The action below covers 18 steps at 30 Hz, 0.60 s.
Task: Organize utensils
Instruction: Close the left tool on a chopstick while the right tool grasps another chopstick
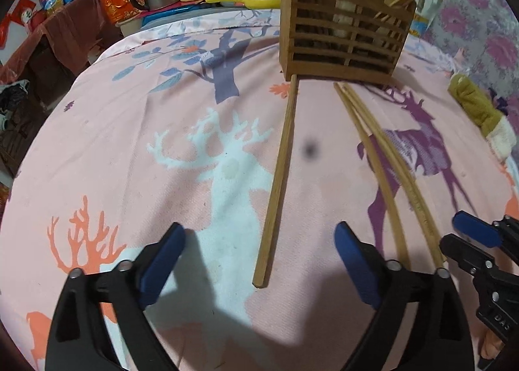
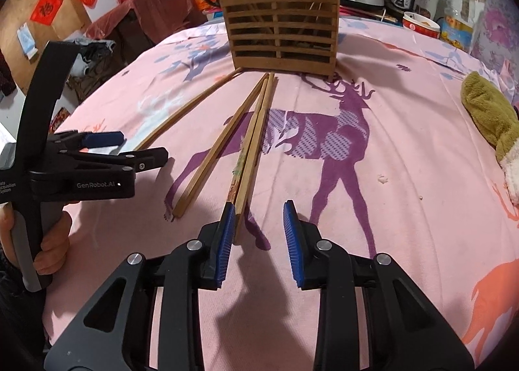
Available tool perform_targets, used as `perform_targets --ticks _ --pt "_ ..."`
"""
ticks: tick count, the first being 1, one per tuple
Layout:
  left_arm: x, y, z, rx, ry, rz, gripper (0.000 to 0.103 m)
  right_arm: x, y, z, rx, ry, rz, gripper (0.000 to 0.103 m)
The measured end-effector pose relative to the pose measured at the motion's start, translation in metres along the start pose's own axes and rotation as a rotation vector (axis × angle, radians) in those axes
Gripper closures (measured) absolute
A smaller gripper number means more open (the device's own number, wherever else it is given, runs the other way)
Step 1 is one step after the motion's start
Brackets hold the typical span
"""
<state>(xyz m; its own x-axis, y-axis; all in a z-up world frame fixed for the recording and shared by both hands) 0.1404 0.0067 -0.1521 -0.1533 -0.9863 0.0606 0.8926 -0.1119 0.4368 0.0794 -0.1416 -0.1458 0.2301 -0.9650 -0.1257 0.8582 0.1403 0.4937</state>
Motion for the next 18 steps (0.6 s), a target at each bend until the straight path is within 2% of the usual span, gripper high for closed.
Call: perform_targets --ticks 11,14,15,18 --pt "-0.001 0.000 -0.001 0.010 0.024 -0.003 0.004 -0.013 -0.001 -0.002 0.016 -0.008 0.056 0.071" --pt "-0.001 0.000 -0.002 0.013 0.025 -0.002 0.004 -0.016 -0.002 -0.002 0.025 -0.038 0.084 0.072" --pt "-0.002 0.000 -0.002 0.014 0.025 -0.002 0.004 -0.011 -0.001 -0.003 0.018 -0.055 0.072 0.080" --pt "-0.002 -0.001 -0.002 0.016 0.025 -0.002 0.004 0.011 0.001 -0.007 0.000 -0.095 0.001 0.094"
Point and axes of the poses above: each gripper's, at about its wrist camera, not at the fingertips, and z roughly against the way its jaws point, x to its right, y to its top, the point moved 9 cm from there along -z, roughly the way its jaws point, and after that the axes turned 3 degrees about -y, right-handed, at the moved point
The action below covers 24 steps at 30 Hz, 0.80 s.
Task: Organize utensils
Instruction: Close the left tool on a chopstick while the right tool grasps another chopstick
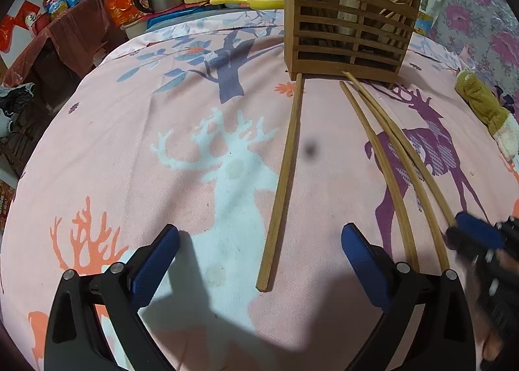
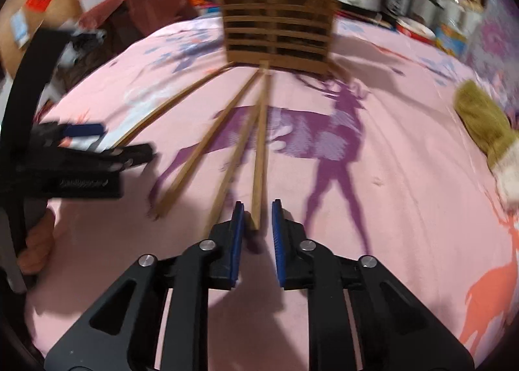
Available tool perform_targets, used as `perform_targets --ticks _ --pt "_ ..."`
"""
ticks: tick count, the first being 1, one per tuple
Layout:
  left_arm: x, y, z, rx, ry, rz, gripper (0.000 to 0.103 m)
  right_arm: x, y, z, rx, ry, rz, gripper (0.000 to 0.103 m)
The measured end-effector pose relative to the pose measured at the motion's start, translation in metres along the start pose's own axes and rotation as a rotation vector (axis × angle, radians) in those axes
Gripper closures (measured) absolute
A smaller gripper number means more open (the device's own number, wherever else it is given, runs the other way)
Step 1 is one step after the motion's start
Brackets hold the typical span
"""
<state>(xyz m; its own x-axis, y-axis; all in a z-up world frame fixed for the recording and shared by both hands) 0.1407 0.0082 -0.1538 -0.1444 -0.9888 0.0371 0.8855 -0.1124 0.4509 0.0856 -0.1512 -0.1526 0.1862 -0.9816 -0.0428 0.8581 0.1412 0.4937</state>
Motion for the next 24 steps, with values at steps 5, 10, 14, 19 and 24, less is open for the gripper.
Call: perform_targets --ticks 5,10,14,19,24 --pt "-0.001 0.000 0.001 0.001 -0.001 0.001 0.004 0.023 0.000 0.002 -0.014 0.030 -0.094 0.088" --pt "-0.003 -0.005 0.004 -0.009 -0.003 0.009 0.004 0.017 -0.003 0.002 -0.018 0.054 -0.081 0.087" --pt "-0.005 -0.011 0.011 -0.014 -0.029 0.015 0.005 0.022 -0.001 0.000 -0.020 0.082 -0.120 0.089" --pt "-0.006 -0.010 0.017 0.001 -0.085 0.045 0.019 0.021 0.000 0.000 -0.021 0.132 -0.155 0.080" --pt "-0.002 -0.009 0.018 0.009 -0.097 0.030 0.037 0.023 0.003 0.000 -0.007 0.119 -0.156 0.077"
Point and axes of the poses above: each gripper's, at about its wrist camera, not at the fingertips, and z roughly against the way its jaws point, x to its right, y to its top, the point moved 9 cm from there along -z, roughly the way its jaws point, and after that the axes turned 3 degrees about -y, right-handed, at the moved point
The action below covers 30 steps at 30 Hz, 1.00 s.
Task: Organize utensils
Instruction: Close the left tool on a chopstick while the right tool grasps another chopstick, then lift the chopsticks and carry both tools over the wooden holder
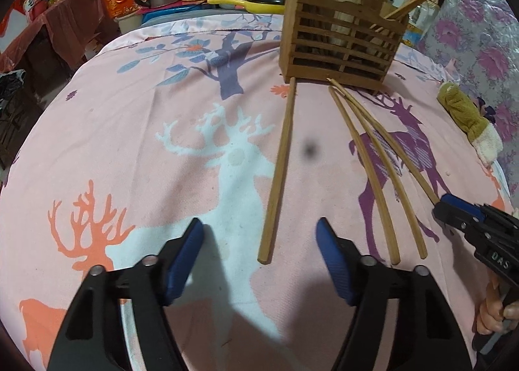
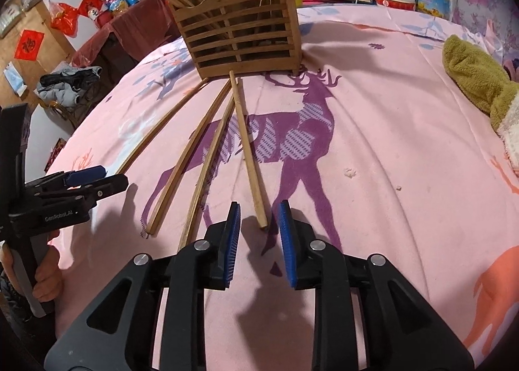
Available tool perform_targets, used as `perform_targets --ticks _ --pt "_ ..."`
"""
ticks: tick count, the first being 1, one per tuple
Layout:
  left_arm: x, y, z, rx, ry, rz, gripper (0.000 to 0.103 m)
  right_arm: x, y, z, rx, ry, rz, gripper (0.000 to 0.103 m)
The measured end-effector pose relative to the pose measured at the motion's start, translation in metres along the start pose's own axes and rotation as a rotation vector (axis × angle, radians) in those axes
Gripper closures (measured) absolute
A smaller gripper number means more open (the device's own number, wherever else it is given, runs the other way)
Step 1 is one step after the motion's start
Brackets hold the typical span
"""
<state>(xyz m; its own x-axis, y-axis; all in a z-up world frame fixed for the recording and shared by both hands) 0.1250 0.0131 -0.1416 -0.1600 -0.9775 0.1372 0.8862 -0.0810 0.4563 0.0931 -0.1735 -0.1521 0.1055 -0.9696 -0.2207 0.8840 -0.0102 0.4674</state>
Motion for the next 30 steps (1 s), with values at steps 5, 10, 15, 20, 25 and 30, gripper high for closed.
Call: perform_targets --ticks 5,10,15,20,25,30 --pt "0.009 -0.003 -0.002 0.015 0.072 -0.073 0.046 0.001 0.001 -0.004 0.003 -0.007 0.009 0.078" --pt "0.028 -0.012 0.005 0.037 0.049 -0.156 0.096 -0.004 0.002 0.005 0.021 0.002 0.034 0.095" --pt "0.024 -0.008 0.013 0.064 0.015 -0.115 0.096 -0.001 0.011 0.020 0.079 0.003 0.025 0.096" --pt "0.024 0.002 0.041 0.170 -0.016 -0.092 0.097 -0.001 0.019 0.039 0.163 -0.024 0.032 0.096" --pt "0.027 0.010 0.066 0.232 -0.020 -0.091 0.097 -0.004 0.031 0.064 0.260 -0.024 0.028 0.097" --pt "0.035 0.031 0.101 0.282 -0.033 -0.096 0.097 -0.005 0.045 0.093 0.348 0.015 -0.004 0.097"
Point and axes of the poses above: each gripper's, at about its wrist camera, not at the fingertips, and z roughly against the way its jaws point, x to its right, y to its top, the point moved 9 cm from there along -z, roughly the way its jaws point, and after that the axes turned 3 degrees about -y, right-handed, at the moved point
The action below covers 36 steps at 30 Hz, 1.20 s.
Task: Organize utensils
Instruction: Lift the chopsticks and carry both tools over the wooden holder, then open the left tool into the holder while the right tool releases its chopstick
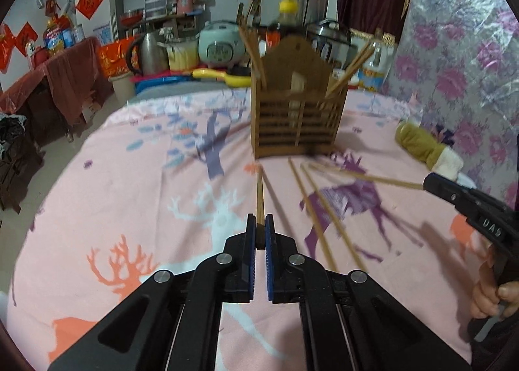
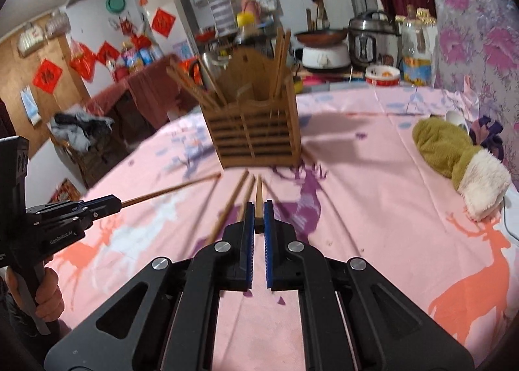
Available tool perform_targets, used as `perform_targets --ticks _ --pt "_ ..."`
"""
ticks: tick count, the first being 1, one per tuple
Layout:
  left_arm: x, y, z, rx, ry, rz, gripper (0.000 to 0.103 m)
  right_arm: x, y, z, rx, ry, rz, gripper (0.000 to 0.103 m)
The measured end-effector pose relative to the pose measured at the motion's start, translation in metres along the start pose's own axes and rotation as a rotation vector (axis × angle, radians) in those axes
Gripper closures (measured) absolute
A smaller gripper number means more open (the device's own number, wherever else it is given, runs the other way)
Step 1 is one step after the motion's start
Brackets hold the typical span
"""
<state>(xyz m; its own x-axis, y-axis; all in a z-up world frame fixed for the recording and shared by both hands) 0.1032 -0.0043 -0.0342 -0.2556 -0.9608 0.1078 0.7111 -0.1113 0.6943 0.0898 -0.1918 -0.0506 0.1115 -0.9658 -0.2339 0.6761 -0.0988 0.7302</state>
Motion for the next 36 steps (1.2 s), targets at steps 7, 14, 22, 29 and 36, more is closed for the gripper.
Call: perform_targets --ticks 7,14,22,29,36 --pt "0.019 0.047 0.033 0.061 -0.008 -0.044 0.097 -0.010 0.028 0.015 0.055 -0.001 0.010 0.097" --pt "0.043 0.094 0.035 0.070 -0.037 -0.076 0.097 -0.022 0.064 0.017 0.079 -0.005 0.031 0.097" --pt "0.058 0.172 0.047 0.142 -0.050 -0.081 0.097 -0.031 0.133 0.016 0.135 0.003 0.025 0.097" --pt "0.056 0.244 0.055 0.273 0.001 -0.054 0.097 -0.037 0.209 0.035 0.283 -0.027 0.015 0.097" --pt "0.022 0.222 -0.037 0.148 -0.005 0.069 0.082 -0.022 0.188 -0.039 0.178 -0.118 0.033 0.092"
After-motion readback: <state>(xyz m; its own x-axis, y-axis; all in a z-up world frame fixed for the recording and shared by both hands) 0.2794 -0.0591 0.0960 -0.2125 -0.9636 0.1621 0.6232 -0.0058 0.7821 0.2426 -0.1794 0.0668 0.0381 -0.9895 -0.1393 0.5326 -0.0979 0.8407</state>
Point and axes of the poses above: each gripper's, at about its wrist camera, not at the fingertips, and z roughly against the way its jaws point, x to its right, y to its top, the point moved 9 cm from there along -z, roughly the way its jaws point, and after that the axes turned 3 degrees about -y, right-handed, at the moved point
